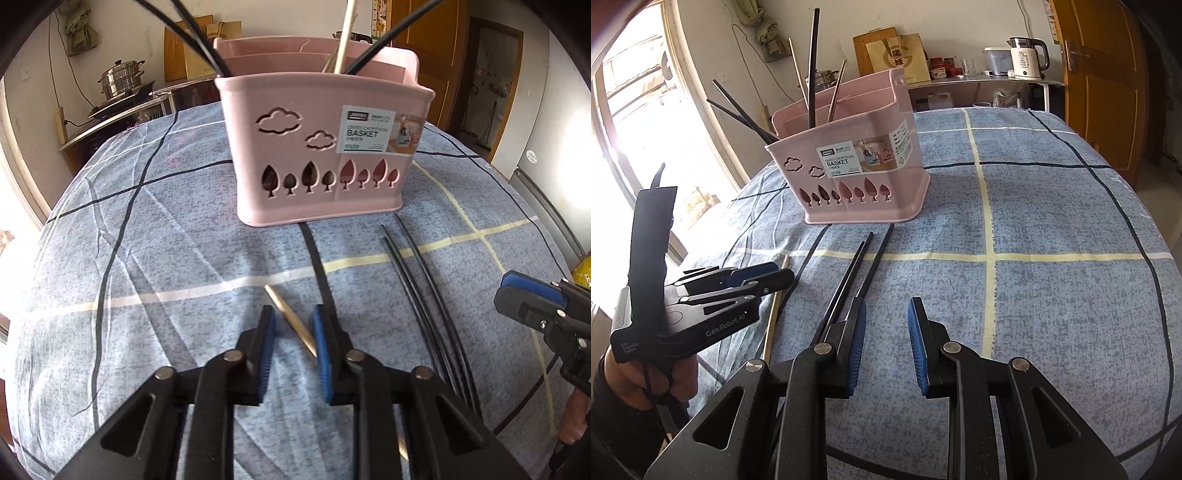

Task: Organize utensils
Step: 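Close the left tool on the light wooden chopstick, then close the right tool on a black chopstick, then lift both held chopsticks and carry them over the pink basket, then lower both chopsticks into the basket and open both tools, then move both open tools down to the last black chopsticks beside the basket, then close the left tool on a black chopstick while the right tool grasps another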

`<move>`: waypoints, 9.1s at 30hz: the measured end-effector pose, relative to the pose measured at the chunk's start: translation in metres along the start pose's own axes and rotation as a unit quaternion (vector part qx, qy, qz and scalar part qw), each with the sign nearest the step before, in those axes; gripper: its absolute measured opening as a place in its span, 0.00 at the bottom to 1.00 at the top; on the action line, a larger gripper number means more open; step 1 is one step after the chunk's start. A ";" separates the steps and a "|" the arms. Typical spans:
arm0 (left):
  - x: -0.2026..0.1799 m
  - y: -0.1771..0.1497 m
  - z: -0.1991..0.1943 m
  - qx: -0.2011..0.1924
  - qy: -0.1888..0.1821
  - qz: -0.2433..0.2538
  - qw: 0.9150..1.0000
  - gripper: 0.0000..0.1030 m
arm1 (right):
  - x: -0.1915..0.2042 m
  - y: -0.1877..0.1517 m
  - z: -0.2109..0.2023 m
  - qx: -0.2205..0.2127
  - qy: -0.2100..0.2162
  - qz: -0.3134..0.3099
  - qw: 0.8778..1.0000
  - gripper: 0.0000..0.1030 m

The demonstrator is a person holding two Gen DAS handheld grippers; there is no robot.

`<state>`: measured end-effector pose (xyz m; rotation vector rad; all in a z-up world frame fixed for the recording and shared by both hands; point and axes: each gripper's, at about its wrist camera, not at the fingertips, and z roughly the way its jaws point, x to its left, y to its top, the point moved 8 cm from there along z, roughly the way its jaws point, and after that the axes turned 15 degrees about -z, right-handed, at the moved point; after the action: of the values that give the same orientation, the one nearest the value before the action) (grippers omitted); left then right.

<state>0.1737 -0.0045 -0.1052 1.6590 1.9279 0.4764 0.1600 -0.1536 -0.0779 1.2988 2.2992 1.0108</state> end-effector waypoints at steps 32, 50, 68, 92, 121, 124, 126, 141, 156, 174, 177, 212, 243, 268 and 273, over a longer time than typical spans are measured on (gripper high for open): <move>0.028 0.005 -0.003 0.026 -0.030 -0.028 0.999 0.29 | -0.055 0.000 0.026 0.077 -0.089 0.005 0.993 0.16; 0.022 0.010 0.001 0.023 -0.012 -0.005 1.000 0.05 | -0.049 0.023 0.041 0.075 -0.068 -0.008 0.995 0.06; -0.006 0.066 -0.104 -0.082 -0.073 0.011 0.994 0.05 | -0.018 0.098 -0.076 -0.100 -0.049 -0.041 0.993 0.04; -0.023 0.100 -0.150 -0.125 -0.108 0.010 0.986 0.05 | -0.012 0.125 -0.124 -0.166 -0.044 -0.062 0.983 0.04; -0.025 0.247 -0.179 -0.187 -0.157 -0.028 0.969 0.05 | 0.021 0.259 -0.122 -0.268 0.003 -0.082 0.960 0.04; -0.020 0.256 -0.169 -0.188 -0.156 -0.034 0.969 0.05 | 0.019 0.269 -0.114 -0.272 0.004 -0.079 0.959 0.04; -0.018 0.259 -0.160 -0.183 -0.160 -0.040 0.969 0.05 | 0.019 0.271 -0.108 -0.272 0.000 -0.079 0.959 0.04; -0.007 0.241 -0.092 -0.120 -0.142 -0.045 0.982 0.05 | 0.011 0.247 -0.038 -0.202 -0.008 -0.084 0.976 0.04; -0.005 0.221 -0.077 -0.091 -0.125 -0.035 0.987 0.28 | 0.004 0.224 -0.028 -0.155 -0.009 -0.088 0.984 0.13; 0.021 0.170 -0.162 -0.183 -0.140 -0.054 0.972 0.40 | 0.003 0.159 -0.106 -0.198 -0.043 -0.077 0.976 0.14; 0.024 0.147 -0.163 -0.184 -0.141 -0.054 0.971 0.40 | 0.003 0.133 -0.095 -0.175 -0.038 -0.067 0.982 0.14; 0.038 0.010 -0.069 -0.049 -0.130 -0.103 0.985 0.40 | 0.040 -0.015 0.027 0.068 -0.019 -0.064 0.995 0.23; -0.071 -0.002 0.007 0.060 -0.118 -0.023 0.991 0.40 | -0.044 -0.013 0.016 0.058 -0.048 -0.011 0.997 0.13; -0.065 0.004 0.015 0.045 -0.064 0.016 0.997 0.09 | -0.051 0.013 0.044 0.076 -0.066 -0.022 0.995 0.08; -0.066 0.006 0.014 0.047 -0.073 0.008 0.996 0.08 | -0.046 0.016 0.036 0.061 -0.049 -0.016 0.997 0.05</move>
<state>0.1928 -0.0689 -0.1015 1.7189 1.8561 0.2648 0.2151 -0.1711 -0.0949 1.3222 2.3300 0.7886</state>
